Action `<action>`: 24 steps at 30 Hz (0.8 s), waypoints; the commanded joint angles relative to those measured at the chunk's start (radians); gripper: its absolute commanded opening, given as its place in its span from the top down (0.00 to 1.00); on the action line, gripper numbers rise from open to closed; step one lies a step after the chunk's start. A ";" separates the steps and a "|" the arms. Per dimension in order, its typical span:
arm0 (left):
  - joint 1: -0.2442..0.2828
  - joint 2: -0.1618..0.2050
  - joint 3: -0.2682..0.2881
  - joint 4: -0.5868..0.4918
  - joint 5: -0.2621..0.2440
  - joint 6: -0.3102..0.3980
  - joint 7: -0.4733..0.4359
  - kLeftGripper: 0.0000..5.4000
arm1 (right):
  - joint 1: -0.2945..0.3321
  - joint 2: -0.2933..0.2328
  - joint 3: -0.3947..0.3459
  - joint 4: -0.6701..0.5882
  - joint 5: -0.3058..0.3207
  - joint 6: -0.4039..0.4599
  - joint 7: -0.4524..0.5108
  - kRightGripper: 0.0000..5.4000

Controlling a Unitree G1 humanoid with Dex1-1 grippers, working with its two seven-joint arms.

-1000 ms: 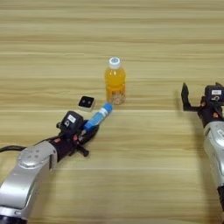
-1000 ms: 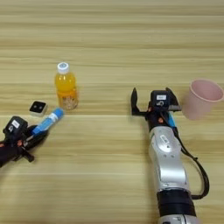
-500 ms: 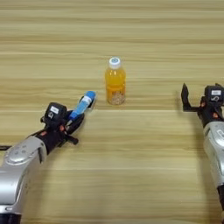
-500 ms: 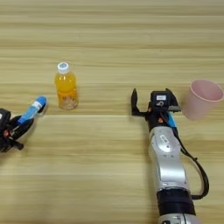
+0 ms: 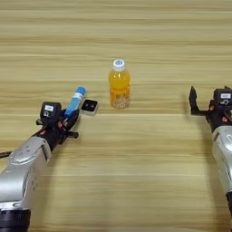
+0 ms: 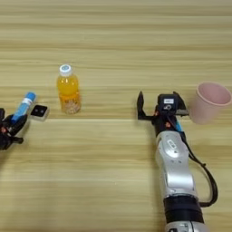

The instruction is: Move the objects on the table

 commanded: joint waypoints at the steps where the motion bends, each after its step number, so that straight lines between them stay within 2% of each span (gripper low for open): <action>1: -0.039 0.002 0.023 0.101 0.035 -0.059 0.038 0.76 | -0.004 -0.002 -0.003 -0.005 0.009 -0.007 0.007 0.00; 5: -0.047 -0.001 0.024 0.129 0.042 -0.090 0.047 0.76 | -0.002 -0.004 -0.003 -0.006 0.011 -0.007 0.008 0.00; 9: -0.044 -0.011 -0.004 0.165 0.059 -0.108 0.042 0.76 | -0.002 -0.005 -0.003 -0.005 0.011 -0.007 0.008 0.00; 12: -0.026 -0.032 -0.045 0.178 0.077 -0.114 0.039 0.63 | -0.001 -0.006 -0.003 -0.007 0.012 -0.007 0.009 0.00; 17: -0.021 -0.070 -0.087 0.211 0.078 -0.103 0.031 0.53 | 0.001 -0.008 -0.003 -0.009 0.013 -0.005 0.013 0.00; 24: -0.063 -0.104 -0.095 0.276 0.098 -0.160 0.062 0.41 | 0.002 -0.008 -0.005 -0.007 0.013 -0.005 0.019 0.00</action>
